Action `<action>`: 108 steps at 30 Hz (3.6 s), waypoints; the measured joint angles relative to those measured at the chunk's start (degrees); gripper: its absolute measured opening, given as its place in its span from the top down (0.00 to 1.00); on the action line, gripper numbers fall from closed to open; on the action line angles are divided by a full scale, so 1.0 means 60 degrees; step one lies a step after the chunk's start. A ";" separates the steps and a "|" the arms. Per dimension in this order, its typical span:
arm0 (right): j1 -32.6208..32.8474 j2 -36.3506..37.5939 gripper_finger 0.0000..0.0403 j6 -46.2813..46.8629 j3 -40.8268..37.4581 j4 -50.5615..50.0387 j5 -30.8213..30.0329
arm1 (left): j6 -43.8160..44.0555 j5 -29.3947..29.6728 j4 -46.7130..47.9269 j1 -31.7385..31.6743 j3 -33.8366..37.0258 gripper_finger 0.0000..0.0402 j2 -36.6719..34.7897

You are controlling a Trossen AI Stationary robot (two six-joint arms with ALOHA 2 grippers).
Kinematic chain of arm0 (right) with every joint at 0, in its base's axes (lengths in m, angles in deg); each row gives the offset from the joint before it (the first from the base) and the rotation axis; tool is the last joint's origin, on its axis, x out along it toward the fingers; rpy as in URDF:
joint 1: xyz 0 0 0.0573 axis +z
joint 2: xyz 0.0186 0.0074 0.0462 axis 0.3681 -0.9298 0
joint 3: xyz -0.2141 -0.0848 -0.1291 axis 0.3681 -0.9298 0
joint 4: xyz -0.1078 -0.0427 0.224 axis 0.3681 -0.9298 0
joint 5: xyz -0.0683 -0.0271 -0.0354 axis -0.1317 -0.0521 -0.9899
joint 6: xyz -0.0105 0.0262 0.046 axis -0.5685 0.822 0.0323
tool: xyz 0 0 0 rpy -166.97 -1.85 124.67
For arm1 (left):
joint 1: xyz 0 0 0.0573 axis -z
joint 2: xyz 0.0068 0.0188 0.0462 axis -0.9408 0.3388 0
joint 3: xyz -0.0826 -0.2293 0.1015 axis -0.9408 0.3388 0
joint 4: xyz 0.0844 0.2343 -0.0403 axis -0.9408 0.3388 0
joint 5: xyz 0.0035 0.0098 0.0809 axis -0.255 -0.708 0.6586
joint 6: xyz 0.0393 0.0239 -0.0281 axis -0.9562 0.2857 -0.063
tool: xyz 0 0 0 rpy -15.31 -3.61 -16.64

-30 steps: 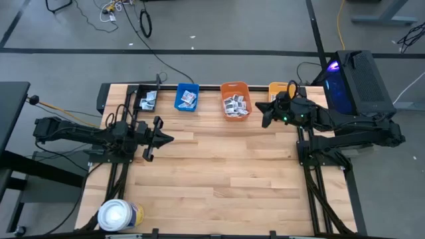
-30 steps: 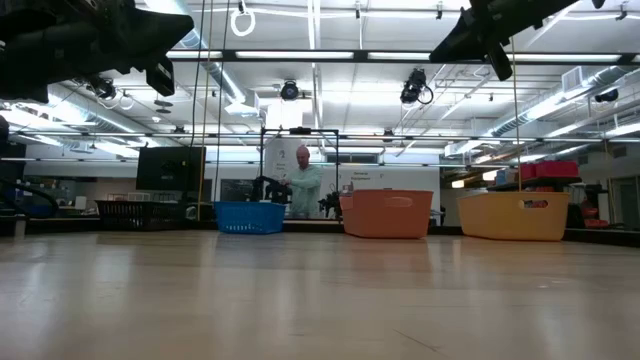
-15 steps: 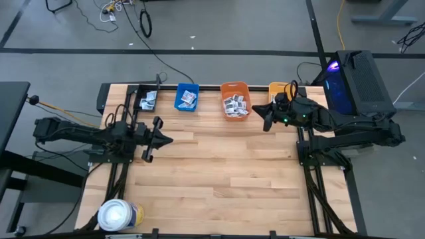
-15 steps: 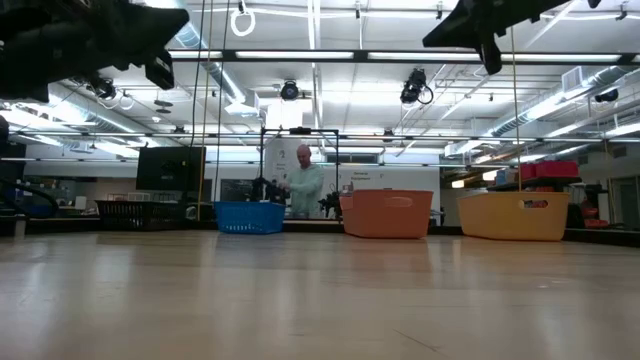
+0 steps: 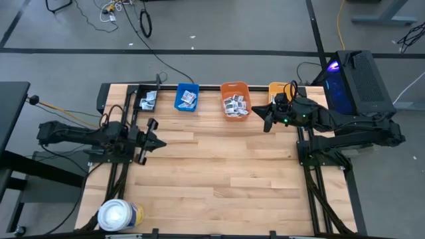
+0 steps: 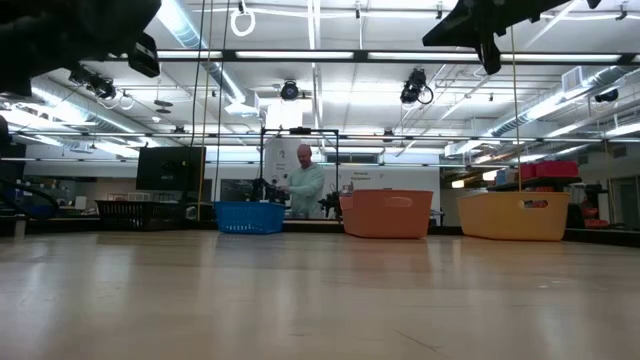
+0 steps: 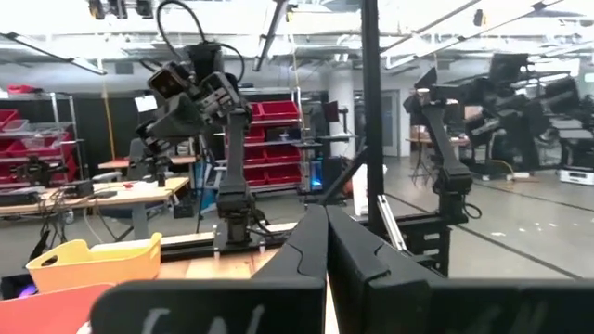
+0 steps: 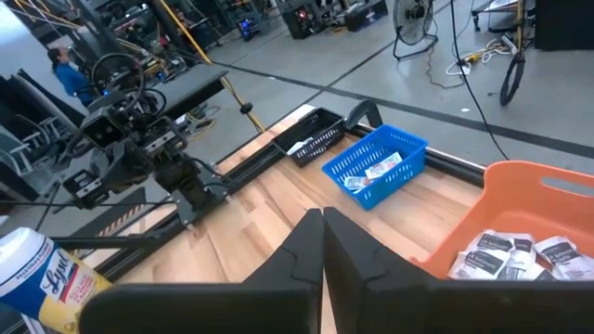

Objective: Pick & Place First Aid Supplies
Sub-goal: Return to home position

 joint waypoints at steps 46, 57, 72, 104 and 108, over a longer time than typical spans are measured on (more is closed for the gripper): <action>-0.0002 0.0000 0.97 -0.0004 -0.0007 0.0007 -0.0011 | -0.0626 0.1737 0.4798 0.1292 0.0004 1.00 -0.3734; 0.0000 0.0000 0.97 -0.0004 -0.0007 0.0007 -0.0011 | -0.0805 0.2123 0.4072 0.1432 0.0007 0.99 -0.3589; -0.0003 0.0000 0.97 -0.0004 -0.0007 0.0007 -0.0011 | -0.0799 0.2732 0.4157 0.1428 0.0007 0.96 -0.3589; -0.0004 0.0003 0.97 -0.0004 -0.0007 0.0007 -0.0011 | 0.0428 0.2402 0.4449 0.1434 0.0009 0.95 -0.3552; -0.0001 0.0004 0.97 -0.0004 -0.0007 0.0011 -0.0011 | 0.0345 0.2506 0.3992 0.1417 0.0470 0.95 -0.3554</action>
